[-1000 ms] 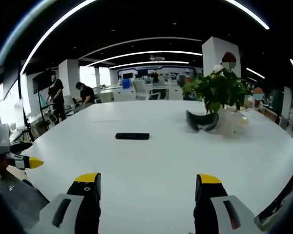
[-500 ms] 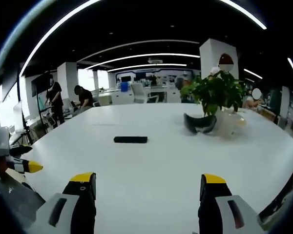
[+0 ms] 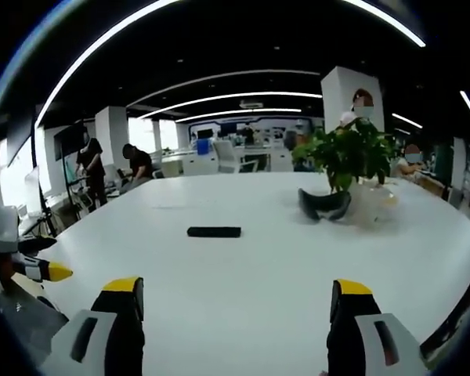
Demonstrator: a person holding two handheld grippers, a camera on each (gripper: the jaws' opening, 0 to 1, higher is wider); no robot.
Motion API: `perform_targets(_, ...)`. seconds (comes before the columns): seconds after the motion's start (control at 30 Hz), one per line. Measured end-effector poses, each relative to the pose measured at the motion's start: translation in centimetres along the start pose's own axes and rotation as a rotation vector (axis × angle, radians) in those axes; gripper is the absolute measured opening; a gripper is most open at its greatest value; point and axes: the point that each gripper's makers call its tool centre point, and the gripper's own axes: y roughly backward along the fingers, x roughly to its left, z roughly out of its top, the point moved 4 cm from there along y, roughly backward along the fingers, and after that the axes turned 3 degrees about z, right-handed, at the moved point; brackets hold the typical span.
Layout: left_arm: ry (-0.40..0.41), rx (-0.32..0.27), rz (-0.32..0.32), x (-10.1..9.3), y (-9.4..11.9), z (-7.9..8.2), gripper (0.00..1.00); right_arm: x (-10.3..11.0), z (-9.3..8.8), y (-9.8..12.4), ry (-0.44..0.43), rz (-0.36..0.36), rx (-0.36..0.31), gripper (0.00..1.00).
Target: Press the specified remote control buttons in sequence, fully releasing each button before pressing the next.
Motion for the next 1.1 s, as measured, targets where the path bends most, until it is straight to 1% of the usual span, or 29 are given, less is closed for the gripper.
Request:
perform_targets(0.2,-0.020,0.003,-0.014,-0.1,-0.3,0.2,1.00,-0.1,-0.1,-0.1,-0.007,-0.004,0.007,0.99)
perform_targets(0.27,-0.028,0.003,-0.014,-0.1,-0.4,0.3,1.00,-0.1,-0.3,-0.1,-0.005,-0.003,0.019,0.99)
perform_targets(0.4,-0.034,-0.004,-0.005,0.3,-0.7,0.8,1.00,0.0,-0.4,-0.2,0.001,-0.002,0.020,0.99)
perform_targets(0.47,-0.031,-0.012,-0.002,0.5,-0.9,1.3,1.00,0.0,-0.4,-0.2,0.003,-0.001,0.024,0.99)
perform_targets(0.53,-0.036,-0.019,-0.003,0.6,-1.2,1.8,1.00,0.0,-0.5,-0.2,0.007,0.001,0.031,0.96)
perform_targets(0.7,-0.055,-0.041,-0.023,0.4,-2.4,3.3,1.00,0.0,-0.6,-0.2,0.009,0.002,0.037,0.95)
perform_targets(0.87,-0.119,-0.054,-0.047,-0.1,-3.7,4.8,1.00,-0.1,-0.8,-0.2,0.010,-0.002,0.046,0.91)
perform_targets(0.93,-0.130,-0.057,-0.057,-0.2,-4.3,5.4,1.00,0.0,-0.9,-0.3,0.000,0.010,0.057,0.89)
perform_targets(1.03,-0.141,-0.061,-0.078,-0.4,-5.1,6.3,1.00,0.3,-0.8,-0.3,-0.001,0.027,0.046,0.85)
perform_targets(1.1,-0.157,-0.063,-0.092,-0.7,-5.7,7.1,1.00,0.5,-1.0,-0.3,0.000,0.042,0.064,0.81)
